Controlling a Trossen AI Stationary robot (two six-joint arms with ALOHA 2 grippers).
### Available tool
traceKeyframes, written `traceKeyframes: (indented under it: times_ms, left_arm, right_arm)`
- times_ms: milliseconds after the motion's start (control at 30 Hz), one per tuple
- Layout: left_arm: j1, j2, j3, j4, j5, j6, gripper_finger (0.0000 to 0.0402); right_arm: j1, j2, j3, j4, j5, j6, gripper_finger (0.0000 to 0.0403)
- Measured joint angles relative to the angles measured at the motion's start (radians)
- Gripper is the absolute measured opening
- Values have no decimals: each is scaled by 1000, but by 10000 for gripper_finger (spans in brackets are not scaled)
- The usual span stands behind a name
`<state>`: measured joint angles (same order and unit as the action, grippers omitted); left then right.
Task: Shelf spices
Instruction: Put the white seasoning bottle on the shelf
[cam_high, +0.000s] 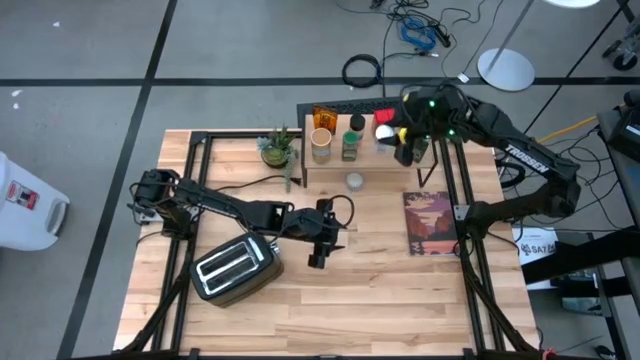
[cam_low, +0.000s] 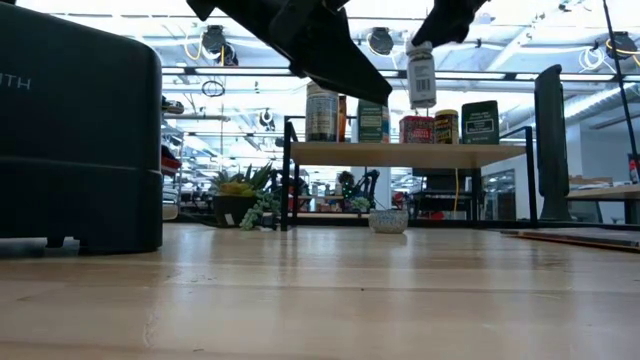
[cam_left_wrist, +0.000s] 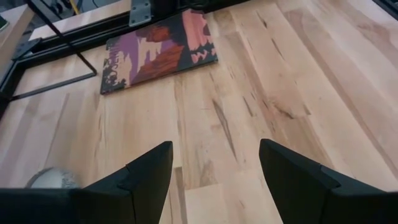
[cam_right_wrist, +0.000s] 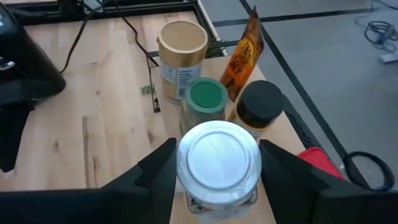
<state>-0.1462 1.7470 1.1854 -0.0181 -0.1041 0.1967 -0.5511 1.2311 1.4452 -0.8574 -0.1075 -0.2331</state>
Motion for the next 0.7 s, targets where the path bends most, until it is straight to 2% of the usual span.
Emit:
traceKeyframes:
  times_ms: [300, 700]
  left_arm:
    - [-5, 0, -19, 5, 3, -4, 249]
    - [-6, 0, -28, 10, 3, -8, 249]
  right_arm:
    - [-77, 0, 0, 0, -83, -31, 187]
    - [-141, 5, 0, -8, -131, -52, 187]
